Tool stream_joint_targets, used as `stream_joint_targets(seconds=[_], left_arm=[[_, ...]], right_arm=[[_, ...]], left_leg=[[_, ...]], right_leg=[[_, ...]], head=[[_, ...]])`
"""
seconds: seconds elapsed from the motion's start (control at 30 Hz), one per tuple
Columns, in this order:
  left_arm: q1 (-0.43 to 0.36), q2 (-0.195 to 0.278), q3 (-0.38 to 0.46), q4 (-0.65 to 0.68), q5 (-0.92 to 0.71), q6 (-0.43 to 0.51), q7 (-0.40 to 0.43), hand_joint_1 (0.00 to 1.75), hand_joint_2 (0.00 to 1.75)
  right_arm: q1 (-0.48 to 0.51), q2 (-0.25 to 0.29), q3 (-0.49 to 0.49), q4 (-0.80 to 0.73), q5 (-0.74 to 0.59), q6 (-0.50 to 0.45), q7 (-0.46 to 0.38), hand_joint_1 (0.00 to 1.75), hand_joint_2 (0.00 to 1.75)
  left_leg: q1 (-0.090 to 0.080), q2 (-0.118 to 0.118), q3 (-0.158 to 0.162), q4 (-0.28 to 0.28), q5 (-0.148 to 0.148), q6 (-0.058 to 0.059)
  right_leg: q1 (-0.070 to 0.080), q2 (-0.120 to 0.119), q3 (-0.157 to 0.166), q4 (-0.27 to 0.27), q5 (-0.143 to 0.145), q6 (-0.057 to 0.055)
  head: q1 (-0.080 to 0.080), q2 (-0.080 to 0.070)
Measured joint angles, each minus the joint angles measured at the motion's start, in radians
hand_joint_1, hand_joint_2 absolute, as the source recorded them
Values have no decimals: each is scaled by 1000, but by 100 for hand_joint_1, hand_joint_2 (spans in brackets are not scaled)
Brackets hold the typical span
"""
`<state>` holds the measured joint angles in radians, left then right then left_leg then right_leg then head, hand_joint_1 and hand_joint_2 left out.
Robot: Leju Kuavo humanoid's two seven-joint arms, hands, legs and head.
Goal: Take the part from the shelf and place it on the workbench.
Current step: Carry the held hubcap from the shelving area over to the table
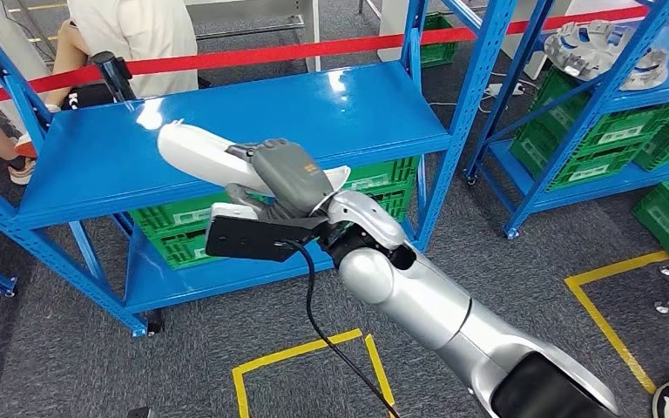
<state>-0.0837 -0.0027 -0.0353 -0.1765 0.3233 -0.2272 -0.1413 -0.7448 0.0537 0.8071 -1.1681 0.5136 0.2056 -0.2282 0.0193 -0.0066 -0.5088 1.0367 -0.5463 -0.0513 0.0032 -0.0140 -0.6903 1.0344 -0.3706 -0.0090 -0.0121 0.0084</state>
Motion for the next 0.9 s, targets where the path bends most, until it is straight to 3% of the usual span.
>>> stream_joint_targets(seconds=[0.07,0.1,0.13,0.2,0.23,0.27,0.3,0.33,0.37,0.43,0.47,0.5,0.57,0.6,0.67,0.73,0.77,0.8,0.83,0.9], left_arm=[[8,-10,3,2,9,1,28,0,0],[14,-14,4,3,10,2,41,0,0],[20,-16,4,3,11,2,48,0,0],[28,-18,6,3,12,2,56,0,0],[29,-18,7,3,12,2,58,0,0],[30,-18,8,3,14,2,61,0,0],[30,-18,10,3,22,2,63,0,0],[30,-18,14,3,37,0,61,0,0],[30,-18,22,3,59,-5,55,0,0],[29,-21,52,2,120,-23,28,0,0],[28,-23,71,1,150,-35,9,0,0],[27,-25,90,0,176,-49,-10,0,0],[25,-24,125,-1,210,-80,-44,0,0],[25,-23,141,-2,223,-95,-59,0,0],[25,-21,168,-4,249,-118,-86,0,0],[26,-21,192,-5,271,-120,-92,0,0],[27,-20,204,-5,281,-106,-81,0,0],[29,-18,216,-4,294,-79,-65,0,0],[32,-17,229,-4,308,-46,-48,0,0],[39,-16,260,-5,338,8,-30,0,0]], right_arm=[[50,-40,-11,-39,23,-27,29,175,175],[77,-59,-18,-58,33,-35,41,175,175],[101,-76,-26,-76,41,-41,50,175,175],[133,-99,-35,-108,51,-44,58,175,175],[144,-107,-38,-120,54,-45,62,175,175],[155,-115,-41,-130,59,-45,68,175,175],[168,-121,-46,-140,66,-45,76,175,175],[184,-127,-54,-151,76,-46,85,175,175],[201,-133,-65,-164,88,-47,91,175,175],[235,-141,-91,-194,112,-48,88,175,175],[249,-144,-103,-206,121,-48,80,175,175],[260,-144,-112,-214,130,-48,71,175,175],[276,-140,-121,-220,142,-50,51,175,175],[283,-132,-122,-219,146,-51,42,175,175],[296,-110,-121,-218,153,-52,28,175,175],[307,-91,-117,-213,158,-52,23,175,175],[313,-85,-115,-208,159,-53,25,175,175],[320,-81,-114,-201,156,-55,32,175,175],[328,-80,-113,-190,150,-56,37,175,175],[345,-78,-119,-155,131,-62,36,175,175]], left_leg=[[0,2,-15,0,12,26],[0,5,-23,-1,23,36],[1,7,-35,-1,36,44],[0,11,-66,-1,64,52],[-1,12,-84,0,77,54],[-2,13,-101,0,89,54],[-3,13,-117,1,101,54],[-4,13,-131,1,113,53],[-5,12,-144,2,124,52],[-6,10,-162,2,145,45],[-6,9,-165,1,154,39],[-5,10,-165,-2,163,32],[-2,11,-164,-11,179,18],[-2,10,-170,-7,169,13],[-1,8,-191,53,93,5],[-2,7,-215,172,-9,-2],[-1,7,-219,226,-30,-5],[-1,7,-212,260,-25,-7],[-1,7,-189,264,-1,-7],[-1,7,-99,175,38,-4]], right_leg=[[-2,1,-2,-2,9,12],[-4,3,-9,10,-10,19],[-6,4,-22,37,-47,25],[-8,7,-56,152,-159,34],[-8,7,-67,217,-197,36],[-8,7,-70,268,-214,36],[-8,8,-57,288,-207,34],[-7,8,-24,272,-185,30],[-5,9,26,220,-162,24],[1,8,140,74,-161,9],[6,8,174,20,-171,3],[10,8,190,-10,-180,-1],[11,9,182,-24,-164,-11],[8,8,175,-28,-152,-18],[2,7,151,-36,-123,-31],[2,7,121,-35,-97,-36],[2,6,105,-34,-84,-36],[3,5,88,-31,-71,-35],[3,4,70,-28,-59,-33],[2,3,38,-20,-38,-26]], head=[[3,0],[5,0],[9,0],[16,0],[18,0],[19,0],[19,0],[20,0],[20,0],[19,0],[19,0],[20,0],[22,0],[22,0],[16,0],[7,0],[5,0],[4,0],[3,0],[3,0]])
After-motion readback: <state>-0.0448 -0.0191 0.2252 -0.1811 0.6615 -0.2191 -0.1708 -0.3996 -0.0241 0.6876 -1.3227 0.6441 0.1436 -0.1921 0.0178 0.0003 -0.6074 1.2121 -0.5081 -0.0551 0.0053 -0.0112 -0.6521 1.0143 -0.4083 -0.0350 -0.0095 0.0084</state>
